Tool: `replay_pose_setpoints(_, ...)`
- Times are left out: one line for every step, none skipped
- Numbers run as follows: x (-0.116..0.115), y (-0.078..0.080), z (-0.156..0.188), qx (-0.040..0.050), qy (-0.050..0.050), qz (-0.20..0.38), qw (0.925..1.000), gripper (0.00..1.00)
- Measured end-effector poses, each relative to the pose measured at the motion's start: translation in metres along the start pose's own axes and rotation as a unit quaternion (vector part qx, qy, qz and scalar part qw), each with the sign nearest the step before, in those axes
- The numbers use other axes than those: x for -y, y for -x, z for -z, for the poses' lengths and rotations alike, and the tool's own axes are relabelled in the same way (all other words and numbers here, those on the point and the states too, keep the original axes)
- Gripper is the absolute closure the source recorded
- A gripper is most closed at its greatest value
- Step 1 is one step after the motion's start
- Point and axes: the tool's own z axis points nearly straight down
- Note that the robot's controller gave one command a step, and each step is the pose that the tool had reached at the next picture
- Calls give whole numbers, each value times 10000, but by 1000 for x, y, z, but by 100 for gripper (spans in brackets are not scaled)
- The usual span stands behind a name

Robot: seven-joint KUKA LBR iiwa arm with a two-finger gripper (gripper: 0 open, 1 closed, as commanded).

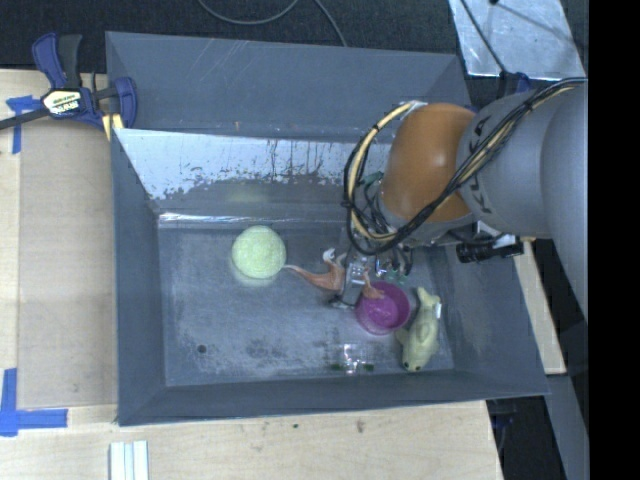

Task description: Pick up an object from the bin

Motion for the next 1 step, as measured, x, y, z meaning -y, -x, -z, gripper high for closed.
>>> replay_pose_setpoints(1,-13,-5,43,9,67,10000,100)
